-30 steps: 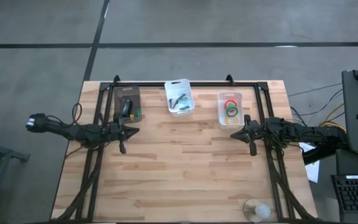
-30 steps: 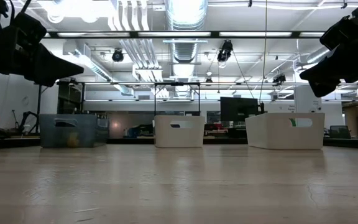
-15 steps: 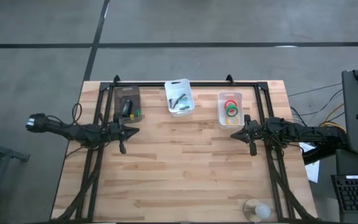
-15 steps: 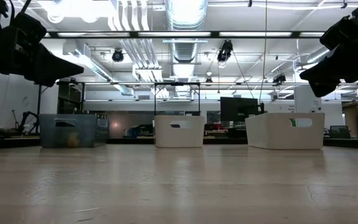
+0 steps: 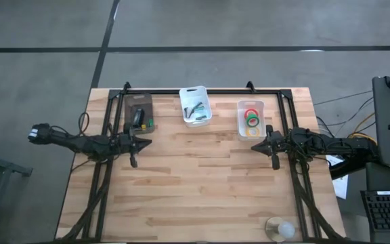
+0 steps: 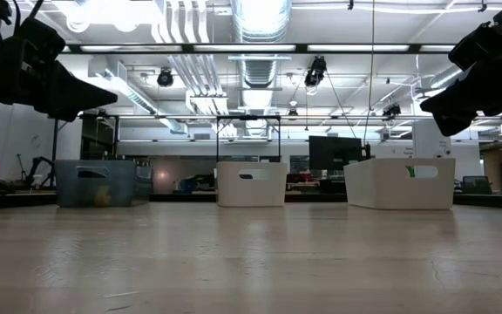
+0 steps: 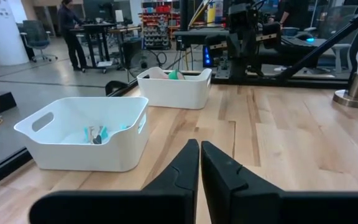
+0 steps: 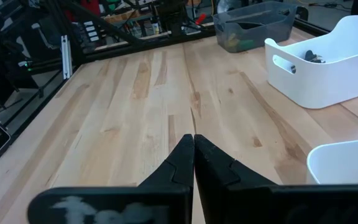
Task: Pick and place Stapler, Stapler remover, tape
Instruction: Return to Home Position
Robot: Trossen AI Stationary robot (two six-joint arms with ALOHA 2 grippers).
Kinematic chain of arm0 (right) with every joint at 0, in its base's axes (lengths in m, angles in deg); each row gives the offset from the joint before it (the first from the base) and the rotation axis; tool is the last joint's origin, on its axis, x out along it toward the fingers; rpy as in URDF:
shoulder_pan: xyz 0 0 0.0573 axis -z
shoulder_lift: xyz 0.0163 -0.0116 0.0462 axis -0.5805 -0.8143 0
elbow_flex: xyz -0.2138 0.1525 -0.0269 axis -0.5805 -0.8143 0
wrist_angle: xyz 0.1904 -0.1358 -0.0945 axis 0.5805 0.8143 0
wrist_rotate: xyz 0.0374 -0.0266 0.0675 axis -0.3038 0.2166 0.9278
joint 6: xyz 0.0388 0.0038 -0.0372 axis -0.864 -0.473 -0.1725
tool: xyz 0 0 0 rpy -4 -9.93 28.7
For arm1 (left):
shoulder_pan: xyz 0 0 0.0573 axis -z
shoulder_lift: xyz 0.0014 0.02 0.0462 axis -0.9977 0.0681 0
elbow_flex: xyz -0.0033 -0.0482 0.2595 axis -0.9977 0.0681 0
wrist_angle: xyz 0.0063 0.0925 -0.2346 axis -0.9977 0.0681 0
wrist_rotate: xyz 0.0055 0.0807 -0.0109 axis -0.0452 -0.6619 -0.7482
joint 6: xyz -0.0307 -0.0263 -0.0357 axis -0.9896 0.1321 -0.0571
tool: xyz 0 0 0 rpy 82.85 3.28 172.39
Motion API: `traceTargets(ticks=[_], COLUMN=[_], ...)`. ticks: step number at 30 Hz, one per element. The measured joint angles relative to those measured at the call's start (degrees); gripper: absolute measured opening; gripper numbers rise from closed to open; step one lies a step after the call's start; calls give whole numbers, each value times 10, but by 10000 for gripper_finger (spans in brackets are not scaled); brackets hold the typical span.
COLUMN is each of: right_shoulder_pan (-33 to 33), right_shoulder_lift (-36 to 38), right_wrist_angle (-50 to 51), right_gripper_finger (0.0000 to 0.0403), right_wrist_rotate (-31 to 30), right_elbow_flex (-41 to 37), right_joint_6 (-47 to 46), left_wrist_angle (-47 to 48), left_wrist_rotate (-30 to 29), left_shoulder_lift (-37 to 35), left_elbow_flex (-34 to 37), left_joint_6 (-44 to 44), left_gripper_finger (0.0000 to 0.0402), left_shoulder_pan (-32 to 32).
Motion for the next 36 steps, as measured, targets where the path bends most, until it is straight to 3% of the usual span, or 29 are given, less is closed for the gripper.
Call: traceTargets(ticks=[36], right_shoulder_pan=[0], right_shoulder_lift=[0], right_wrist_angle=[0], right_gripper_finger=[9], right_wrist_rotate=[0], right_elbow_flex=[0], right_joint_6=[0], left_wrist_angle=[-8], left_wrist_rotate=[0], left_shoulder_lift=[0], left_elbow_flex=[0], left_joint_6=[0], left_gripper_finger=[21], left_shoulder_pan=[0])
